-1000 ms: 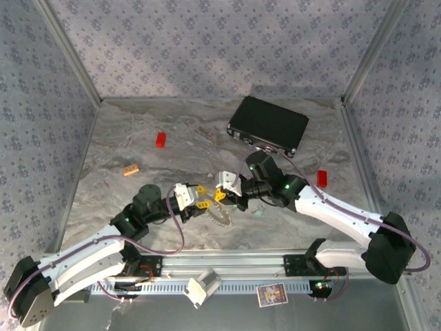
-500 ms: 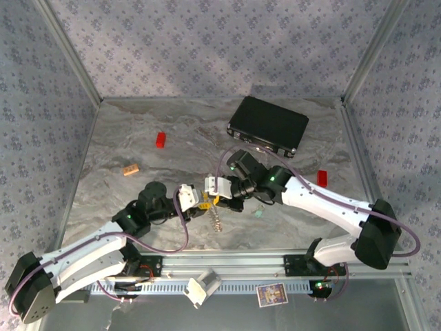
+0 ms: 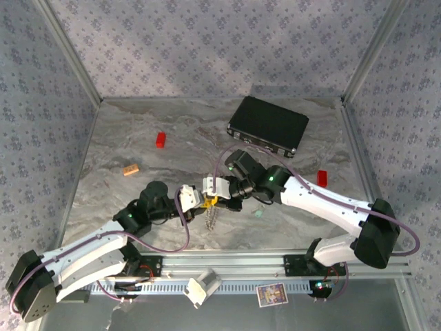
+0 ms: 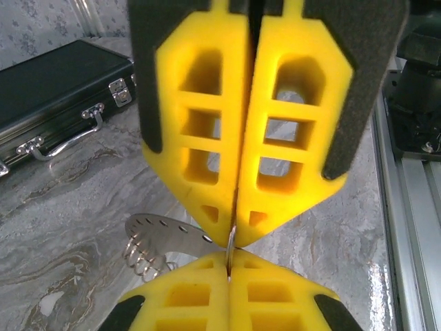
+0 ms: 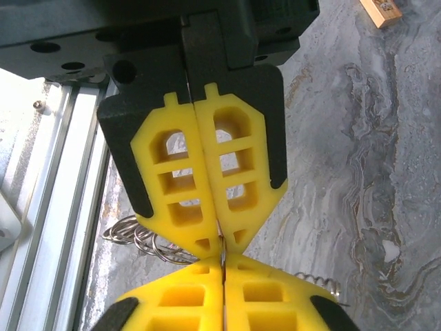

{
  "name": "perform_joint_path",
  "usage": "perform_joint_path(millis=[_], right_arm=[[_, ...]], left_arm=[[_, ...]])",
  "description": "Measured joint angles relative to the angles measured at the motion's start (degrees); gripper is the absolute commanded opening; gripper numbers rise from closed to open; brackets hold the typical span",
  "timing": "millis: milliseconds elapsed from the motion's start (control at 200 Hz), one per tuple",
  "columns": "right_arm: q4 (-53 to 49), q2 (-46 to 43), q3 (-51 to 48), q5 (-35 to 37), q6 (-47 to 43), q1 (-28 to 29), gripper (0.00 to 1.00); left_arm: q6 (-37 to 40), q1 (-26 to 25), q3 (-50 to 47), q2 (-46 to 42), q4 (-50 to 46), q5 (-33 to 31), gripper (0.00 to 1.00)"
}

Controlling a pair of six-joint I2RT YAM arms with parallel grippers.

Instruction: Put the keys on the keyring

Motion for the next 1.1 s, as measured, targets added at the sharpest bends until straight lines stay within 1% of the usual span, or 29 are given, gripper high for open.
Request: perform_joint_path(millis=[35, 85, 235, 295, 450, 595, 750, 919, 1029, 1099], right_arm=[[1.8, -0.5, -1.1, -1.2, 0.6, -0.6, 0.32], [4.6, -2.2, -3.6, -3.2, 2.1, -1.9, 0.33], [17.5, -10.7, -15.8, -10.7, 7.5, -8.6, 0.33], [22.7, -13.0, -20.1, -12.7, 10.0, -10.3, 0.33], [35.2, -14.4, -27.2, -16.4, 16.4, -10.4, 0.31], [42.5, -14.2, -28.9, -17.1, 19.9, -9.7, 0.29], [48.7, -13.7, -30.1, -17.0, 22.3, -8.9, 0.24], [50.8, -13.2, -30.5, -17.0, 23.3, -8.6, 0.17], [51.5, -13.0, -30.5, -17.1, 23.6, -8.4, 0.09], [51.4, -12.9, -30.5, -17.3, 23.8, -8.3, 0.01]], left_arm=[[-0.1, 0.0, 0.0, -0.1, 0.5, 0.3, 0.00], [-0.6, 0.0, -0.2, -0.3, 1.3, 0.6, 0.00], [-3.5, 0.0, -2.4, -0.7, 8.0, 1.9, 0.00], [-4.4, 0.0, -3.3, -0.7, 9.9, 2.3, 0.00], [-5.8, 0.0, -4.6, -0.6, 13.5, 3.3, 0.00], [-6.5, -0.1, -4.9, 0.0, 16.3, 3.6, 0.00], [-7.1, -0.1, -5.1, 1.0, 18.3, 4.0, 0.00], [-7.2, -0.1, -5.4, 1.2, 19.5, 4.4, 0.00], [-7.2, -0.1, -5.4, 1.2, 19.9, 4.4, 0.00], [-7.3, -0.1, -5.4, 1.2, 19.9, 4.3, 0.00]])
